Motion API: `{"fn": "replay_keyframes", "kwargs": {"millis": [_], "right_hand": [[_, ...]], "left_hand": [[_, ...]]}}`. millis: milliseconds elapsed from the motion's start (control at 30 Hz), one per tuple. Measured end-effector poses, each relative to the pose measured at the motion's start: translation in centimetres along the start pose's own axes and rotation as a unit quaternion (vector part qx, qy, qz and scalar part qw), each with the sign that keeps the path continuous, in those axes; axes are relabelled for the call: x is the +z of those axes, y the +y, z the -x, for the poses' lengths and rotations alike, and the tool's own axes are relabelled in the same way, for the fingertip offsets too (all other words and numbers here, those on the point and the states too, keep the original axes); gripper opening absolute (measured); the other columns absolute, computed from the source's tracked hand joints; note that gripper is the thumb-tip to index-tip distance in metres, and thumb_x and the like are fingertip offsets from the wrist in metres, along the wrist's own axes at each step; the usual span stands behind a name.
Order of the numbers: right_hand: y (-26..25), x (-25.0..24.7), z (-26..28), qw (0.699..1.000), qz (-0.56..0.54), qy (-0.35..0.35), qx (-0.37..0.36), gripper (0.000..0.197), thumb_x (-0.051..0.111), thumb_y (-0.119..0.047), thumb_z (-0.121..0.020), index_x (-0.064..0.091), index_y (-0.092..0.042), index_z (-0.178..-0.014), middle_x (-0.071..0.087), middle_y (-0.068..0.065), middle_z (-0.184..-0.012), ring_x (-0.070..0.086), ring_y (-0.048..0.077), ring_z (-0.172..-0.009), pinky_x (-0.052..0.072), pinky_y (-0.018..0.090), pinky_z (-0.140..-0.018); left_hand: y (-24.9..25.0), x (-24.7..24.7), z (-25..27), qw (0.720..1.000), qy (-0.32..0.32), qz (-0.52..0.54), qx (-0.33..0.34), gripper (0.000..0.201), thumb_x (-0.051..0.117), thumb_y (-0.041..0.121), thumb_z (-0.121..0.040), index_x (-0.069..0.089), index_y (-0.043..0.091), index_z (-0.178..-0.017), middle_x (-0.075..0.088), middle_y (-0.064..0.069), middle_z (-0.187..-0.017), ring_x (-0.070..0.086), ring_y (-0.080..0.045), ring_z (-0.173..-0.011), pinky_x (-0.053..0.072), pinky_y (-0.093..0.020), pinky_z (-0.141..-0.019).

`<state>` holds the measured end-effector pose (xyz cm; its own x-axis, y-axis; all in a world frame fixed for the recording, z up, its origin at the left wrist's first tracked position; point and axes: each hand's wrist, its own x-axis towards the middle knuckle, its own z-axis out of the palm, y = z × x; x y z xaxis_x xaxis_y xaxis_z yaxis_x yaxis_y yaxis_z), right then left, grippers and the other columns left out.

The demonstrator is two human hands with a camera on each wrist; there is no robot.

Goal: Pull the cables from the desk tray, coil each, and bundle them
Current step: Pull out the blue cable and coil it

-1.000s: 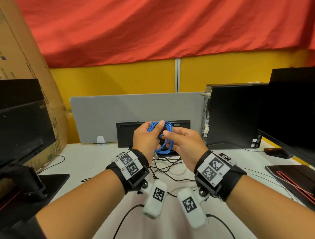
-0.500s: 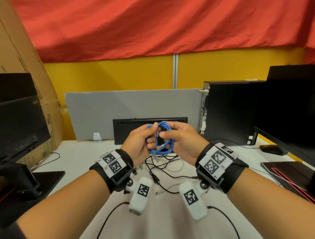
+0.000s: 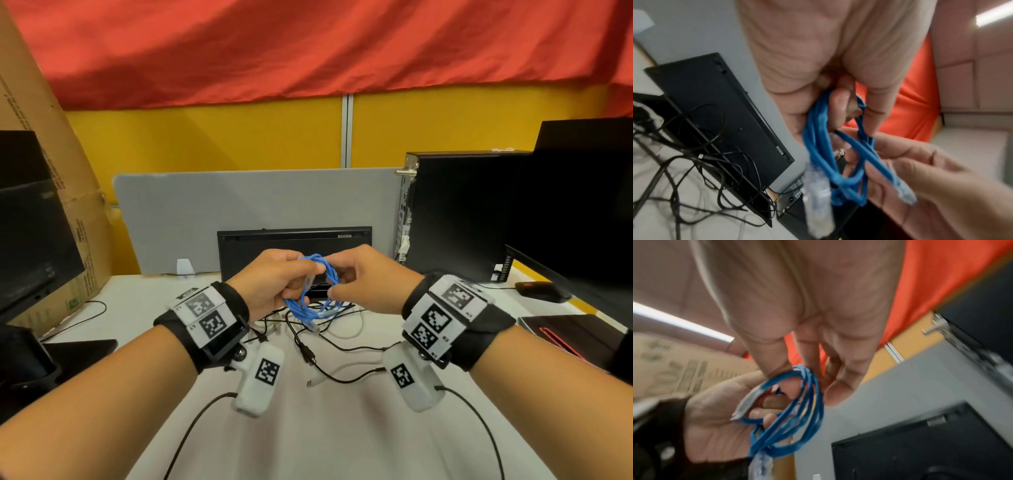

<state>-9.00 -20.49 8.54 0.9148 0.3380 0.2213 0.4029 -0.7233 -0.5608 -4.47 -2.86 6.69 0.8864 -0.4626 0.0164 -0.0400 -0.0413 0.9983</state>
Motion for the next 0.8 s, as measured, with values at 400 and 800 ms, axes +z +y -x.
{"fn": "replay_keyframes", "kwargs": {"millis": [400, 800], "right_hand": [[1.6, -1.2, -0.1, 0.980, -0.092, 0.108, 0.142, 0.016, 0.066, -0.023, -0.090, 0.077, -0.014, -0.085, 0.068, -0.006, -0.070, 0.060, 0.004, -0.067, 0.047, 0.020, -0.065], [4.4, 1.7, -0.6, 0.961, 0.079, 0.266, -0.018, 0.017, 0.062, -0.014, -0.092, 0.077, -0.013, -0.083, 0.068, 0.000, -0.070, 0.063, 0.015, -0.066, 0.053, 0.027, -0.067]], "left_hand": [[-1.3, -0.3, -2.3, 0.965, 0.180, -0.169, 0.086, 0.029, 0.061, 0.034, -0.093, 0.059, 0.007, -0.083, 0.043, 0.006, -0.049, 0.042, -0.006, -0.039, 0.049, -0.029, -0.057], [-1.4, 3.0, -1.5, 0.979, 0.113, 0.154, 0.072, 0.016, 0.053, 0.024, -0.098, 0.055, 0.008, -0.100, 0.026, 0.001, -0.055, 0.024, -0.012, -0.046, 0.042, -0.025, -0.047]]}}
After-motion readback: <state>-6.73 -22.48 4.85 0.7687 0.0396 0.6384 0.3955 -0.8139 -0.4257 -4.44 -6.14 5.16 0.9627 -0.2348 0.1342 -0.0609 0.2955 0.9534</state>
